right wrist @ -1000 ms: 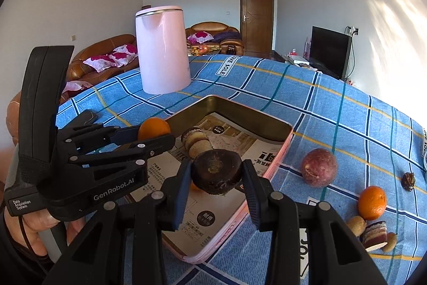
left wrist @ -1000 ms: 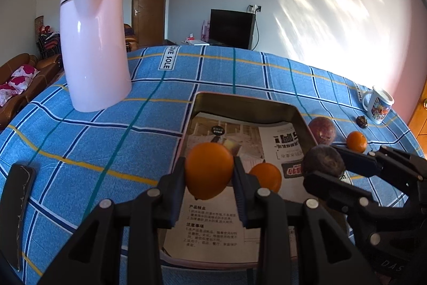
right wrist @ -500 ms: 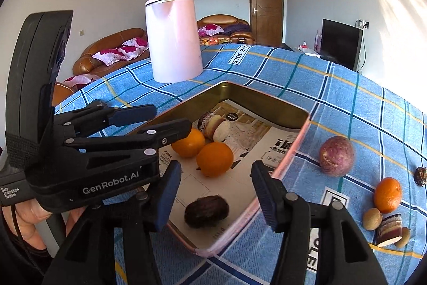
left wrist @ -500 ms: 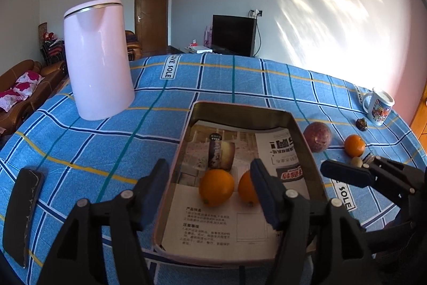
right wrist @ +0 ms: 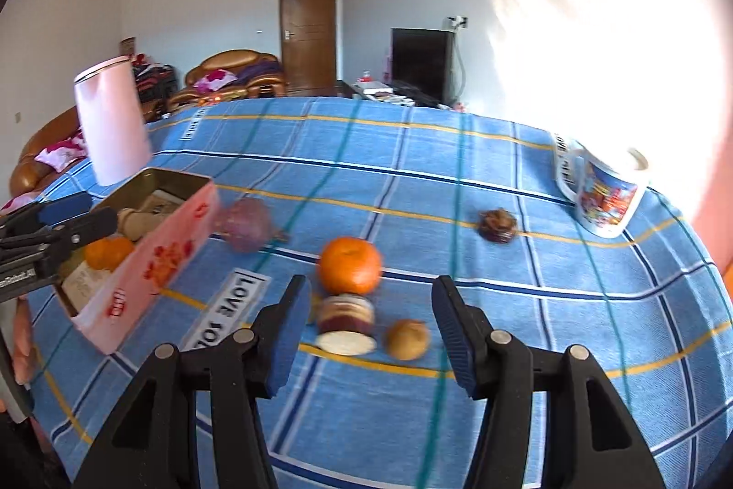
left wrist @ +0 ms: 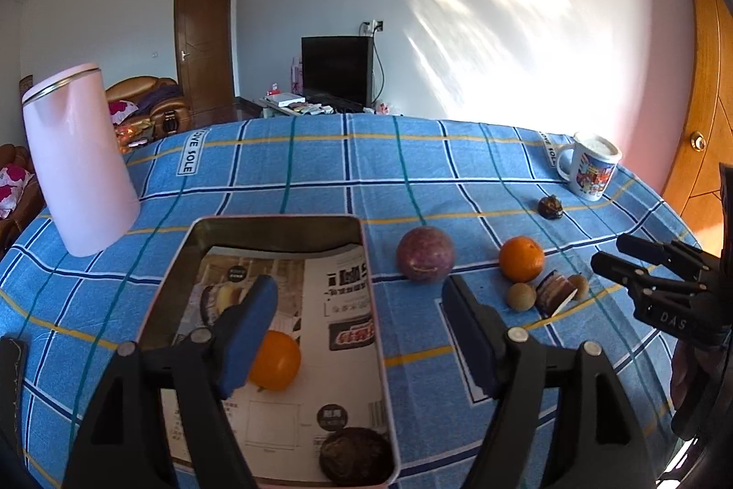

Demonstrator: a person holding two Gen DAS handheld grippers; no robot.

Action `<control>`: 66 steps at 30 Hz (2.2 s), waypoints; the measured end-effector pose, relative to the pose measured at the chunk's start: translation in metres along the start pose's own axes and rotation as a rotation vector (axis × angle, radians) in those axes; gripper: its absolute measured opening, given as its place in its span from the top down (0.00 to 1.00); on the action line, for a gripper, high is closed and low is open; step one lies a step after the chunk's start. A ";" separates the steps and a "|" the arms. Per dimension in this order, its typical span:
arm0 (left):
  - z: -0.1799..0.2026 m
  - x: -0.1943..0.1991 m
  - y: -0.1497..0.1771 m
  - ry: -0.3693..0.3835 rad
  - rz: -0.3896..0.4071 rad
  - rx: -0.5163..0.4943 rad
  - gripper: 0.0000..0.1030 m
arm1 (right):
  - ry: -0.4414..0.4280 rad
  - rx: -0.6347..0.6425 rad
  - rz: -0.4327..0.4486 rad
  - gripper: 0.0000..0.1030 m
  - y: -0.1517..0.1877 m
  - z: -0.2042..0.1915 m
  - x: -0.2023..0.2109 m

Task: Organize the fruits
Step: 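Grasp the small yellow-green fruit with the right tool while the left tool approaches the cake slice, then grasp and lift the layered cake slice with the left tool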

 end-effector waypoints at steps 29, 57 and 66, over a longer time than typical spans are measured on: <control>0.087 -0.045 0.005 0.092 -0.083 -0.132 0.26 | -0.076 -0.009 -0.216 0.73 0.035 0.002 -0.049; 0.173 -0.083 0.028 0.248 -0.209 -0.258 0.62 | 0.048 -0.112 -0.111 0.73 0.026 0.060 -0.026; 0.179 -0.081 0.032 0.236 -0.212 -0.307 0.61 | 0.049 -0.111 -0.110 0.73 0.025 0.060 -0.027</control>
Point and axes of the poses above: each gripper's, at about its wrist camera, not at the fingertips, and x roughly against the way its jaws point, z to its right, y to its underside, the point moved 10 cm from there along -x, roughly the way its jaws point, and after that the axes turned 2 degrees about y, right-handed, at the moved point
